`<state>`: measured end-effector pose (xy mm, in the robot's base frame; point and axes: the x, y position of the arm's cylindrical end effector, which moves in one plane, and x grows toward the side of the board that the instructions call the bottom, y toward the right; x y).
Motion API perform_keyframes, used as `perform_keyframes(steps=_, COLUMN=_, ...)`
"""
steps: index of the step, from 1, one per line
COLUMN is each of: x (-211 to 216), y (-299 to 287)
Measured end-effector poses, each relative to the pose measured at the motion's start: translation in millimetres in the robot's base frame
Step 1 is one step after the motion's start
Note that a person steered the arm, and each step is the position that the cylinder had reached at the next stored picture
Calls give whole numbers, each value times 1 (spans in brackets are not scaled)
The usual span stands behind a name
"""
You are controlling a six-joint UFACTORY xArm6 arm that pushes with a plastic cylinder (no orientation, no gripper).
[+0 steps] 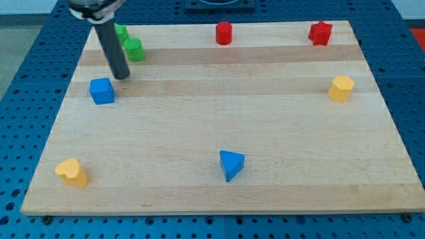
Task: Move the green circle diagonally to the red circle
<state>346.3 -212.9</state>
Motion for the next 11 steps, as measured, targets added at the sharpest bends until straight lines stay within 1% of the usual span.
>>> perform_keyframes(steps=1, x=-9, y=-39)
perform_keyframes(steps=2, x=-28, y=-53)
perform_keyframes(steps=3, x=-52, y=-53)
perform_keyframes(steps=4, x=-62, y=-51)
perform_keyframes(steps=7, x=-73, y=-6)
perform_keyframes(steps=11, x=-72, y=73)
